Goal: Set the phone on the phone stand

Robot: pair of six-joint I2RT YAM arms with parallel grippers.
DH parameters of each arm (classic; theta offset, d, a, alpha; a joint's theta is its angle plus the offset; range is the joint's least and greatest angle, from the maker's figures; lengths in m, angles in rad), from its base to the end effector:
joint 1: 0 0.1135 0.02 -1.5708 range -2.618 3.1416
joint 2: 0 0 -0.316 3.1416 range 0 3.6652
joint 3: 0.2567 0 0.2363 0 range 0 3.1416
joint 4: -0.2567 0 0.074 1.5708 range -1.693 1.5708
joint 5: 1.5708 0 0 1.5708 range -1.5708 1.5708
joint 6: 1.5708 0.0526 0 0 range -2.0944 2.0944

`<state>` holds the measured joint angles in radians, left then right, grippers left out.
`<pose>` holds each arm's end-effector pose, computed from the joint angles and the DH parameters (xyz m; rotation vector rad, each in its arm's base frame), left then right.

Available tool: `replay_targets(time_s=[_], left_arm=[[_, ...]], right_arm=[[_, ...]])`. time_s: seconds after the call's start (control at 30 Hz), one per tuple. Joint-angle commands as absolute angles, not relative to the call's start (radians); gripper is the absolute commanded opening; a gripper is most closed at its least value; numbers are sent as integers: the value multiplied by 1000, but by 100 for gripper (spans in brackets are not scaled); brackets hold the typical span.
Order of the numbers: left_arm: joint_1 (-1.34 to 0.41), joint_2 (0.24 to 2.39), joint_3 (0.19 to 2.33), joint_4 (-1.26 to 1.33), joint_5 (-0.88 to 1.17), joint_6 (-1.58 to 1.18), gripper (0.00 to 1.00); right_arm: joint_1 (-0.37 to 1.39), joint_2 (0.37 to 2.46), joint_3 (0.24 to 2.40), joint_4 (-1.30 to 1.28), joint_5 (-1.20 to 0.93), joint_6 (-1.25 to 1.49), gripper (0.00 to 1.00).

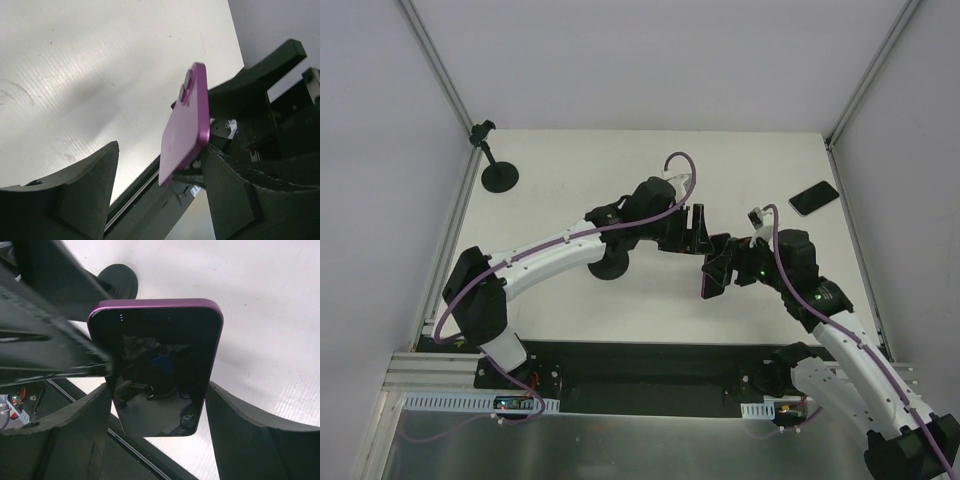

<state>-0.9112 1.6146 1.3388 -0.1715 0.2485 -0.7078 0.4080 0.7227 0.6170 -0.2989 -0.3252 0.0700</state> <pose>0.2243 -0.3104 0.3706 0.4029 2.2124 -1.2147 0.1131 0.0672 0.3093 -0.5485 1.9310 0.6297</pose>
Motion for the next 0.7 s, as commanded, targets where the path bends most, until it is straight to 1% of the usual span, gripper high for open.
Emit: replay_targets(time_s=[0.0, 0.2, 0.23, 0.33, 0.37, 0.43, 0.47, 0.53, 0.57, 0.6, 0.63, 0.67], left_arm=[[-927, 1660, 1413, -178, 238, -681, 63], [-945, 1710, 1439, -186, 259, -686, 50], [-948, 1710, 1439, -189, 261, -687, 44], [-954, 1718, 1436, -196, 270, -692, 31], [-954, 1718, 1436, -198, 275, -692, 19], [-954, 1714, 1433, -204, 288, -690, 4], [-954, 1700, 1428, -207, 290, -690, 0], [-954, 1675, 1410, -209, 290, -675, 0], [-954, 1642, 1405, -216, 281, -666, 0], [-953, 1620, 1398, -225, 273, -657, 0], [-953, 1599, 1391, -238, 262, -628, 0], [-953, 1545, 1390, -273, 229, -612, 0]], right_arm=[[446, 716, 692, -256, -308, 110, 1], [512, 749, 721, -281, -229, 100, 1], [531, 750, 724, -287, -206, 97, 1], [560, 762, 732, -294, -173, 91, 1], [566, 764, 733, -295, -167, 91, 1], [586, 767, 733, -293, -149, 91, 1], [589, 769, 733, -295, -143, 89, 1], [597, 776, 745, -324, -127, 92, 2], [597, 785, 755, -342, -124, 94, 7], [595, 805, 774, -382, -127, 94, 16], [595, 816, 787, -405, -155, 91, 39], [597, 827, 798, -425, -175, 86, 49]])
